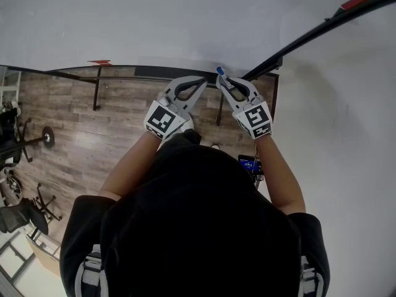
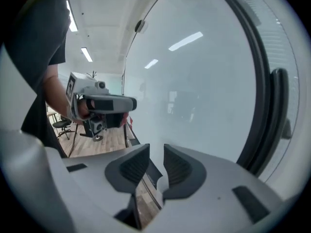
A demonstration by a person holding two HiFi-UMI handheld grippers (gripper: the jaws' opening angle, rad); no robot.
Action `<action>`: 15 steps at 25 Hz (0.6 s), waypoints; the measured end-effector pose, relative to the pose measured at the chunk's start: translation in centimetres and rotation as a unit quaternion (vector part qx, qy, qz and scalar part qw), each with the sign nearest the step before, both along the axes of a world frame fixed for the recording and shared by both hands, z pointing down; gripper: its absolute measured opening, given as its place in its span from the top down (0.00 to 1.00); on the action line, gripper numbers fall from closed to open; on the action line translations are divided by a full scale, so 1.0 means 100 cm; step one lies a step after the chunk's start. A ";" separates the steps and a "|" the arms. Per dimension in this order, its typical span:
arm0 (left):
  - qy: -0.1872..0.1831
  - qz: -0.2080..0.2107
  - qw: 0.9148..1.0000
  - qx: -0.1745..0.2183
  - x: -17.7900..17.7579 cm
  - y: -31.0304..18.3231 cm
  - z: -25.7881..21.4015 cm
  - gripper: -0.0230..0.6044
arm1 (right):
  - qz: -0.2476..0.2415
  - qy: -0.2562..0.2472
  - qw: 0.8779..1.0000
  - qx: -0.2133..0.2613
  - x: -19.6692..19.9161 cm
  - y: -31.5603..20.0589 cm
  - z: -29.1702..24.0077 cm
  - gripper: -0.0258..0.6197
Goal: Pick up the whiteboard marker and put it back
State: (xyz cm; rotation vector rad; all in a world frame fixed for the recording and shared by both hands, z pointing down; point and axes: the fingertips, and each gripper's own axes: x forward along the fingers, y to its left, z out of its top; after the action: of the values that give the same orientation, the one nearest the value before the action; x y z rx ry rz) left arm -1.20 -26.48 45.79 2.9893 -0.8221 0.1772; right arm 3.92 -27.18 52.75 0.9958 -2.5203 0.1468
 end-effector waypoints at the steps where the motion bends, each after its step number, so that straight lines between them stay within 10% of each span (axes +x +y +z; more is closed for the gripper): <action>1: -0.001 0.000 1.000 0.002 0.001 0.001 -0.002 0.96 | 0.003 -0.010 1.000 0.008 0.001 0.003 -0.012 0.82; 15: 0.039 0.021 0.999 0.016 0.018 0.023 -0.064 0.96 | 0.033 -0.140 0.985 0.101 0.018 0.037 -0.151 0.90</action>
State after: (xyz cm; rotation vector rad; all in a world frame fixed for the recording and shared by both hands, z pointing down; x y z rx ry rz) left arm 0.56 -24.22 39.42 3.0226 -0.7614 0.0481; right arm 5.69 -23.47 37.67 1.2117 -2.8013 0.0543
